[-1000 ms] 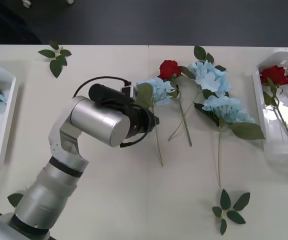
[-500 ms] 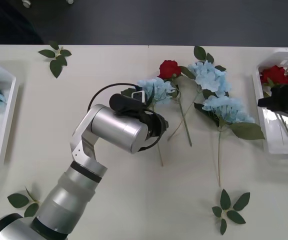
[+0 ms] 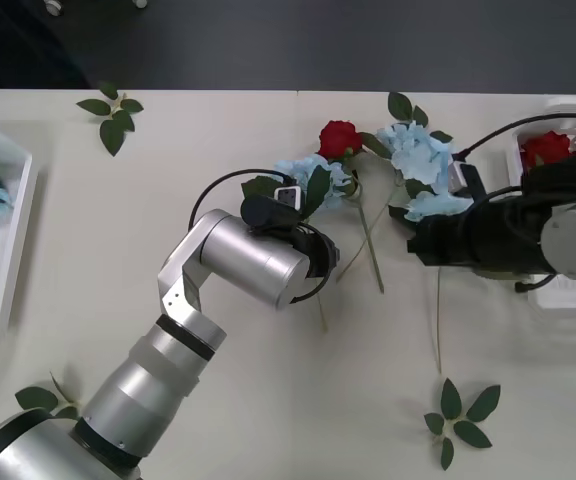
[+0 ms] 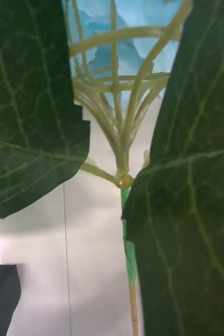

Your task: Put the red flowers into the right box and the blue flowers into the left box

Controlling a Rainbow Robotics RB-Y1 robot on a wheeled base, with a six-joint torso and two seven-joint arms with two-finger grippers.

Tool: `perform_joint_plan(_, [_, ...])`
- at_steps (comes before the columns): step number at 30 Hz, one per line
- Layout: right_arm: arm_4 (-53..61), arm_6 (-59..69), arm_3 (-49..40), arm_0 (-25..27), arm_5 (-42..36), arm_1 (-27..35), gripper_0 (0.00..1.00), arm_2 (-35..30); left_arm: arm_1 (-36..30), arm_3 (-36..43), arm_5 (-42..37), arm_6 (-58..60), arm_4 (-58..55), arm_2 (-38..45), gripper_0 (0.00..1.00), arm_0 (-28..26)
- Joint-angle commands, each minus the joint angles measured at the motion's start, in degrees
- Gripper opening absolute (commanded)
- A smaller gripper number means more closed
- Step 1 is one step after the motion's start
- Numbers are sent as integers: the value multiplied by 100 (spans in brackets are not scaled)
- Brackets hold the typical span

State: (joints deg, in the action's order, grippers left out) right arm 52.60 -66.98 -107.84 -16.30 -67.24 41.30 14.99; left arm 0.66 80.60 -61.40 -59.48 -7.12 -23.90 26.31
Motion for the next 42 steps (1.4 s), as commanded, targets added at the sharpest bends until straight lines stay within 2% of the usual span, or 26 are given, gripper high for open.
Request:
perform_joint_plan(1, [-496, 642, -105, -58, 18, -184, 26, 215, 34, 43, 40, -205, 79, -106, 35, 84])
perform_joint_plan(2, [-602, 747, -105, -58, 18, -202, 26, 294, 34, 43, 40, -205, 88, -115, 16, 84])
perform_joint_plan(3, [-690, 835, -105, -75, 18, -211, 26, 382, 34, 43, 40, -205, 96, -115, 7, 84])
perform_joint_plan(5, [-857, 1046, -105, -102, 9, -211, 26, 567, 34, 43, 40, -205, 105, -115, 0, 84])
perform_joint_plan(15, [-1226, 1820, -53, -93, -588, -202, 26, 707, 34, 122, 40, -222, 61, -115, 0, 84])
perform_joint_plan(19, [-1349, 1855, 53, -93, -544, -167, 26, 707, 34, 272, -3, -222, 9, -106, 0, 58])
perform_joint_plan(22, [-1744, 1899, 167, -84, -536, -158, 26, 707, -180, 747, -294, -205, -71, -115, 0, -47])
perform_joint_plan(30, [-2096, 1925, 439, -75, -501, -52, 26, 707, -953, 2750, -830, -126, -211, 26, 0, -830])
perform_joint_plan(32, [-2078, 1908, 439, -66, -457, 9, 36, 716, -1111, 3216, -1023, -126, -211, 131, 0, -1005])
perform_joint_plan(33, [-2026, 1899, 431, -66, -439, 36, 46, 716, -1217, 3524, -1155, -126, -211, 219, 0, -1120])
perform_joint_plan(35, [-1990, 1872, 431, -75, -386, 71, 72, 716, -1366, 3990, -1357, -126, -202, 351, 0, -1295])
perform_joint_plan(36, [-1999, 1846, 431, -75, -351, 88, 81, 716, -1489, 4394, -1542, -126, -202, 509, 0, -1445])
perform_joint_plan(39, [-2149, 1767, 431, -66, -351, 115, 95, 777, -1665, 5018, -1867, -126, -211, 852, 0, -1691])
perform_joint_plan(42, [-2324, 1723, 439, -75, -351, 238, 97, 980, -1788, 5607, -2201, -152, -290, 1362, 0, -1911])
